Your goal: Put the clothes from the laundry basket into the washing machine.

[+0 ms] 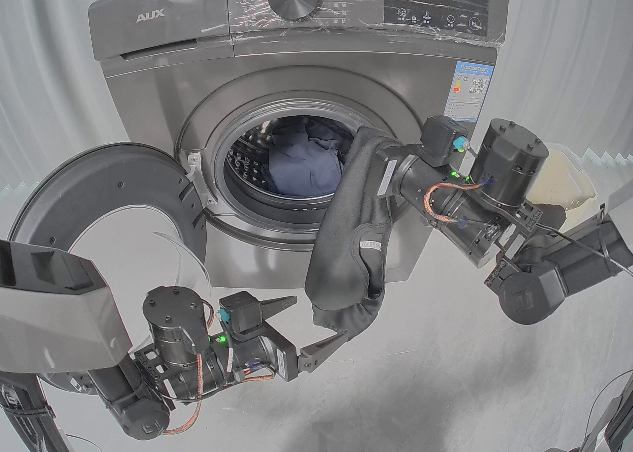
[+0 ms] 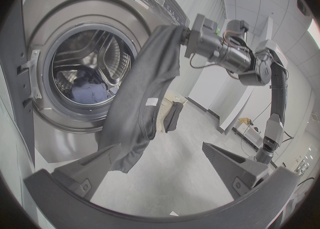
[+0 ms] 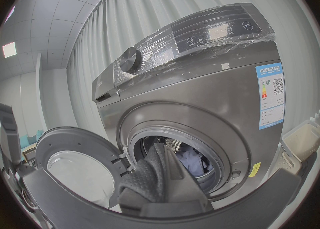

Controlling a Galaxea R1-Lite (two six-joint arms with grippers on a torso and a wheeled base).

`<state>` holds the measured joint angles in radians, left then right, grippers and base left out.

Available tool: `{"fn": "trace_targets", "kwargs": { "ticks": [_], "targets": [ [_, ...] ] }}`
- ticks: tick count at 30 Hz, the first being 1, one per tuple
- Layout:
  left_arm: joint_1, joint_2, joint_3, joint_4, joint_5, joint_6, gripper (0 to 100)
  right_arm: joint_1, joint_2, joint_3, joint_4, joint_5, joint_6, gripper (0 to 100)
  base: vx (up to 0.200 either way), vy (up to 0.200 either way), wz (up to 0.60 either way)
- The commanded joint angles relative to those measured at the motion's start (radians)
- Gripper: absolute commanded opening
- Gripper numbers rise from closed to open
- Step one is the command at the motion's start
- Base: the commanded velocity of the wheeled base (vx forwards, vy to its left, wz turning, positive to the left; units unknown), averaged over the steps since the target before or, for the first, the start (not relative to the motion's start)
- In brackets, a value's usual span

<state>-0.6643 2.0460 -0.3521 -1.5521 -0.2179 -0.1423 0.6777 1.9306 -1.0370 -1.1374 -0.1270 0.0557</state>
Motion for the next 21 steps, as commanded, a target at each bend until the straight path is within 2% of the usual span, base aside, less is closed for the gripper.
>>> {"fn": "trace_targets", "kwargs": {
  "ticks": [1,21],
  "targets": [
    [-0.003,0.085,-0.025,0.000,0.000,0.003,100,0.002,0.047,-0.063,0.001,-0.023,0.016,0,0.000,0.000,0.00],
    [-0.054,0.323,-0.288,0.000,0.014,-0.006,100,0.016,0.102,-0.112,-0.002,-0.025,0.029,0,0.000,0.000,0.00]
  ]
}}
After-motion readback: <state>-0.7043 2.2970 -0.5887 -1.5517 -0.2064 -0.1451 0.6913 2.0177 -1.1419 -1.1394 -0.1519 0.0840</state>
